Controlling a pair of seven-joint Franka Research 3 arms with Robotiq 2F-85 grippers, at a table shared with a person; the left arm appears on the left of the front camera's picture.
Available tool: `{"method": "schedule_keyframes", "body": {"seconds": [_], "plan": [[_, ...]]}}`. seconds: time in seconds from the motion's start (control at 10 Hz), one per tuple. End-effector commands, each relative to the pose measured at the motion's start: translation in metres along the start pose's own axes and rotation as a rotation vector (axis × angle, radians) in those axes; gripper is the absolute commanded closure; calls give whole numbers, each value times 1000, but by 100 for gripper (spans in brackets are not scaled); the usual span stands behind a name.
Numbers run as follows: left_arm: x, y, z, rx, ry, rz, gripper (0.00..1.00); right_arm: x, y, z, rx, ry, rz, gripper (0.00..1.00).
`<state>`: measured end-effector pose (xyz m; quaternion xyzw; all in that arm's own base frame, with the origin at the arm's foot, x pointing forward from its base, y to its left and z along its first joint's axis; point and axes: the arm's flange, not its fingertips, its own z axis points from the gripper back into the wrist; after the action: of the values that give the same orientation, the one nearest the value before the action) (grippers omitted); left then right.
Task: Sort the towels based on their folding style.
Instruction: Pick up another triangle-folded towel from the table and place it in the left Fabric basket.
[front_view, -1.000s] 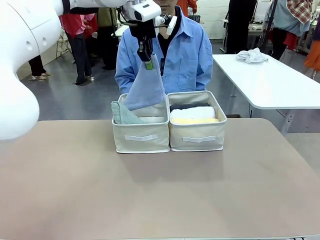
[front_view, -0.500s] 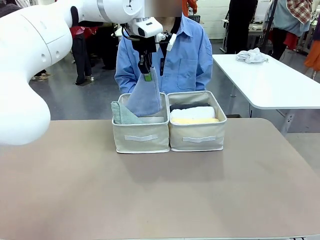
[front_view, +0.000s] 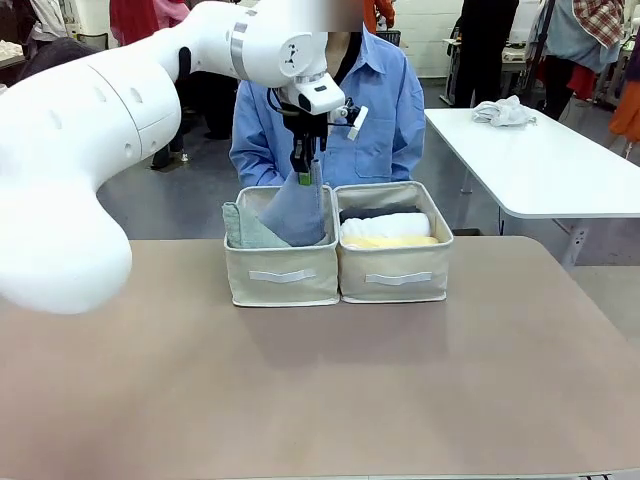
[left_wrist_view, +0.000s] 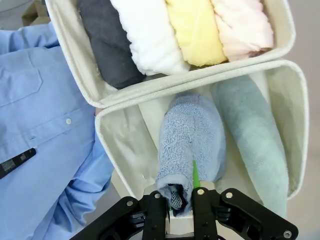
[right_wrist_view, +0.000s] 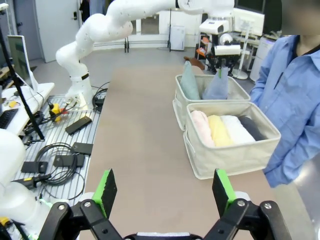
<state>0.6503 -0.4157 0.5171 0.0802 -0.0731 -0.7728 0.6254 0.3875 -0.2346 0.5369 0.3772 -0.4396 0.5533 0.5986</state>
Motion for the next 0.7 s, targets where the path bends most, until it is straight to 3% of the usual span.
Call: {"method": "schedule_keyframes", "body": {"seconds": [0.0,0.6], "plan": [[3,13,-2,28,40,9,84,-1,3,-1,8,-9,11,0],[26,13,-36,-54,54,-52,84,-1,3,-1,8,-9,11,0]]}}
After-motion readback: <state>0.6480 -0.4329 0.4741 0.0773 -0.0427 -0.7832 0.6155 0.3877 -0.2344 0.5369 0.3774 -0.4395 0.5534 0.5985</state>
